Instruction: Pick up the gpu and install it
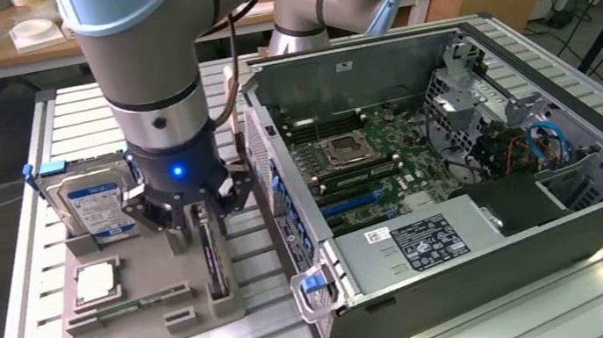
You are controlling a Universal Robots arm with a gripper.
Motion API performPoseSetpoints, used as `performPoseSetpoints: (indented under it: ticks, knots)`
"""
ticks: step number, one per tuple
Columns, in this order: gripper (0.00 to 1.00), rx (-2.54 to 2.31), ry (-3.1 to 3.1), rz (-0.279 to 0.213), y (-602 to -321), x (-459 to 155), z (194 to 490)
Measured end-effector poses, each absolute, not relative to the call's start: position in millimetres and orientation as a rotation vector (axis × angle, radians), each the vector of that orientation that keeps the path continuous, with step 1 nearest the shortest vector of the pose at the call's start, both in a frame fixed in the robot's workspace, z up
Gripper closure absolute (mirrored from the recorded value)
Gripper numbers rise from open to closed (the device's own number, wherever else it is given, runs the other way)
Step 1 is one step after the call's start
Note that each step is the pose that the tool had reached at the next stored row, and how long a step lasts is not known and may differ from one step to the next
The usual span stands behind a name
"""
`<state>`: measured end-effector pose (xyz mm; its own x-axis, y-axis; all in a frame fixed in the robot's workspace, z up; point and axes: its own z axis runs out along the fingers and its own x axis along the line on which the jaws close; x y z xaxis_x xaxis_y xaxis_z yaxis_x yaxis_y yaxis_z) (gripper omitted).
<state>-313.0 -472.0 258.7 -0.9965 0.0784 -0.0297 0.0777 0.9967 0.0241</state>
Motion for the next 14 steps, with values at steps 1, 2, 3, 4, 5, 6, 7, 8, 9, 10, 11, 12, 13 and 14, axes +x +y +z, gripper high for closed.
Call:
performPoseSetpoints:
  ticks: [1, 2, 3, 4, 5, 6, 7, 8, 9, 10, 11, 12, 13, 14]
  knots:
    - [0.53, 0.122, 3.11, 0.035, -472.0, -313.2, 257.2]
    - [0.53, 0.122, 3.111, 0.035, -472.1, -313.4, 255.5]
    - [0.53, 0.122, 3.112, 0.035, -472.1, -313.5, 253.7]
    - [0.53, 0.122, 3.112, 0.035, -472.1, -313.5, 251.8]
    - [0.53, 0.122, 3.112, 0.035, -472.1, -313.6, 250.1]
    - [0.53, 0.122, 3.112, 0.035, -472.2, -313.7, 248.3]
    - [0.53, 0.122, 3.113, 0.035, -472.2, -313.8, 246.5]
    - [0.53, 0.122, 3.113, 0.035, -472.2, -313.8, 244.7]
    - [0.53, 0.122, 3.112, 0.035, -472.1, -313.8, 243.1]
    - [0.53, 0.122, 3.113, 0.035, -472.1, -313.9, 241.5]
    - [0.53, 0.122, 3.113, 0.035, -472.1, -313.9, 239.7]
    - [0.53, 0.122, 3.113, 0.035, -472.1, -314.0, 238.0]
    - [0.53, 0.122, 3.114, 0.035, -472.1, -314.0, 236.5]
    - [0.53, 0.122, 3.114, 0.035, -472.1, -314.0, 235.6]
